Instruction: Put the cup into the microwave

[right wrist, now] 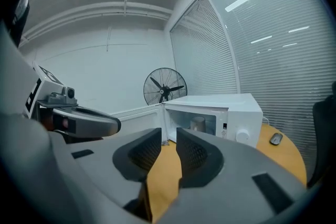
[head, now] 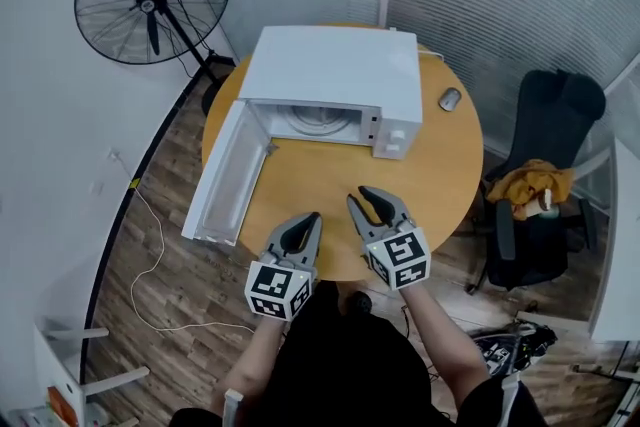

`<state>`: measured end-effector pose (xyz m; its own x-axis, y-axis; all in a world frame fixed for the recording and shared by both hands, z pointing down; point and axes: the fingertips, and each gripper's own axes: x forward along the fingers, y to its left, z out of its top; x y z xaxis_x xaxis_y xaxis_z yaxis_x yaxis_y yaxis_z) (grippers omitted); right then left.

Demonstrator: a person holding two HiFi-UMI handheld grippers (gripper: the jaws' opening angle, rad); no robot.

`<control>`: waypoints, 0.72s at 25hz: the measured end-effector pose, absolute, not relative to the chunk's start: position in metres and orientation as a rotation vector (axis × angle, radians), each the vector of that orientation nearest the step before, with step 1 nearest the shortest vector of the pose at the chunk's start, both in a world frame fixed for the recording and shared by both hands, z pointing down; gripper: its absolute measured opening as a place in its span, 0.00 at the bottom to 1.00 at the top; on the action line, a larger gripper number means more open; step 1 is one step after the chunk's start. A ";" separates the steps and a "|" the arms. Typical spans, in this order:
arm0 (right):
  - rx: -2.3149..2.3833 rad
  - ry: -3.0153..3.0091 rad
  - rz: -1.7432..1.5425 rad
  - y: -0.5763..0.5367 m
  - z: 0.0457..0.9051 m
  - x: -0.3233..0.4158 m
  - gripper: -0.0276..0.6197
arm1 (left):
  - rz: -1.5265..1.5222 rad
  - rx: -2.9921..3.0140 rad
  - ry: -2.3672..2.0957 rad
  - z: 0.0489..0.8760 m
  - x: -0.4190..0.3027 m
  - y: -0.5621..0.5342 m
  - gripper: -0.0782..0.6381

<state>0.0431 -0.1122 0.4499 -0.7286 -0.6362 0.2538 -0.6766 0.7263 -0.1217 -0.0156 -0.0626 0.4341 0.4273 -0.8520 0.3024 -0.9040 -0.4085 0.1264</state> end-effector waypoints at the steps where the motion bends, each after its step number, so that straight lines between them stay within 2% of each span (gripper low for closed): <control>1: 1.045 -2.741 0.306 -0.105 0.447 0.046 0.18 | 0.272 2.418 -1.528 0.432 -0.012 -0.058 0.11; 18: 0.966 -2.838 0.289 -0.015 0.406 0.079 0.08 | 0.208 2.431 -1.562 0.410 0.022 0.000 0.11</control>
<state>0.0793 -0.0145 0.4058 -0.7867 -0.5895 0.1831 -0.6143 0.7769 -0.1383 0.0219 0.0004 0.4097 0.4168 -0.8741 0.2496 -0.9089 -0.3972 0.1268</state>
